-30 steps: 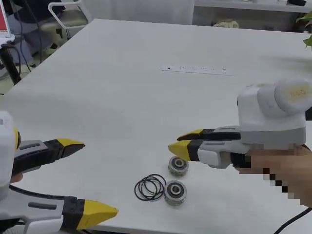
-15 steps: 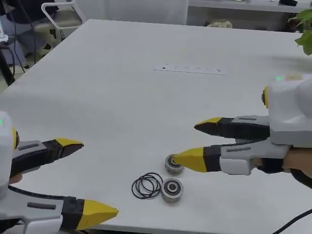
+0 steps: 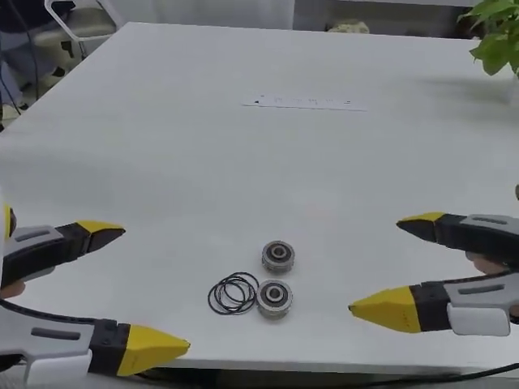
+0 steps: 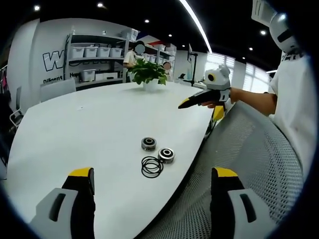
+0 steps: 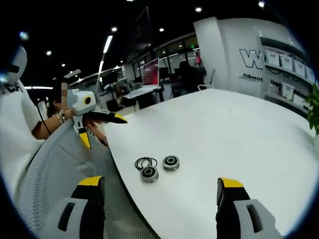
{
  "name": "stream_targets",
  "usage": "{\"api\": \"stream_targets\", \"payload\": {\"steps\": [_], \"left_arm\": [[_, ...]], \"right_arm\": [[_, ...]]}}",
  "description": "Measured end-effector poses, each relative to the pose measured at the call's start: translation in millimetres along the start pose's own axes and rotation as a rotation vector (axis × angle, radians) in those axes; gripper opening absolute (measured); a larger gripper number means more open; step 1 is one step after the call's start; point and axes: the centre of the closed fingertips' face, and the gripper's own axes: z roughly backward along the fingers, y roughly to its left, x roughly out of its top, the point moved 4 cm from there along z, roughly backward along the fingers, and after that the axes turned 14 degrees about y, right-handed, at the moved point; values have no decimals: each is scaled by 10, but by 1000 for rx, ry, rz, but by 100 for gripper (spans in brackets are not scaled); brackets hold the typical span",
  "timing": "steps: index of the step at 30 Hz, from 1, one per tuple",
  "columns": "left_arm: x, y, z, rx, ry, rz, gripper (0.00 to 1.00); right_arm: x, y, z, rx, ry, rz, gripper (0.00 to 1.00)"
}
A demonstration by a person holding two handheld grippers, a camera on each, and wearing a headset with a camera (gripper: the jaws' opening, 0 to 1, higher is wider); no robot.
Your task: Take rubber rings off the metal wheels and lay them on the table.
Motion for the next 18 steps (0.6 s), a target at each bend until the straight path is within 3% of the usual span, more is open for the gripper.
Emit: {"api": "stream_targets", "payload": {"steps": [8,18], "left_arm": [[-5,2,-7,-14,-8,46,99],[-36,8,-16,-16,6,67,99]], "right_arm": [[-226,18,-50,-1,43,-54,99],[-321,37,-97,-3,78,-77,99]]}}
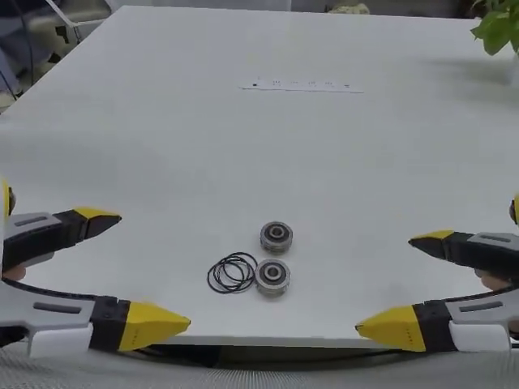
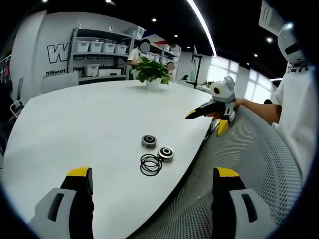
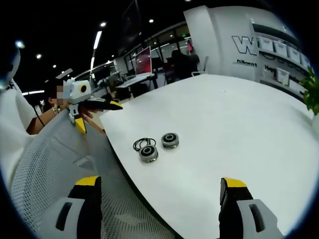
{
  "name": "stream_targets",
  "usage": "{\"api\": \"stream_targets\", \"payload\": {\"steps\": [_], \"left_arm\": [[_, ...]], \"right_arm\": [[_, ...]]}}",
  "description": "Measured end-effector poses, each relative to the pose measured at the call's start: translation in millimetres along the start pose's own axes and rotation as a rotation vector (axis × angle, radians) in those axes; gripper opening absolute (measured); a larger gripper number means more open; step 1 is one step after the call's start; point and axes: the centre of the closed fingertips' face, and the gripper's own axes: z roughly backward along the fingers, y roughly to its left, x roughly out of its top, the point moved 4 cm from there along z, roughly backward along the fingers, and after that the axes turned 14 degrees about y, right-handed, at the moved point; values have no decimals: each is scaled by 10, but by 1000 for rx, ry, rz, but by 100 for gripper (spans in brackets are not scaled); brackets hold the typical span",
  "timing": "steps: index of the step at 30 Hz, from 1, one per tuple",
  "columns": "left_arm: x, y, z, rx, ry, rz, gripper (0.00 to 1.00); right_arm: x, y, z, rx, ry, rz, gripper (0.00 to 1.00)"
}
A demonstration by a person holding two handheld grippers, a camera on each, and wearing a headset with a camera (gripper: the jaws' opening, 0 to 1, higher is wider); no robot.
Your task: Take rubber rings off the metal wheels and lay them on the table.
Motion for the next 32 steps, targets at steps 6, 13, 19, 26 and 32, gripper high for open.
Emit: {"api": "stream_targets", "payload": {"steps": [6,13,19,26,32], "left_arm": [[-16,28,9,20,4,19,99],[-66,66,5,45,37,9,99],[-127,94,0,48,66,27,99],[-126,123,24,75,67,9,98],[-126,134,33,84,62,18,97]], "right_arm": [[-75,-3,-47,-19,58,21,99],[-118,-32,-31,-31,60,-9,96],[-164,-20,-38,-29,81,-12,92],[-210,-23,-50,-32,113,1,90],[-223,-19,-52,-23,114,-5,89]]}}
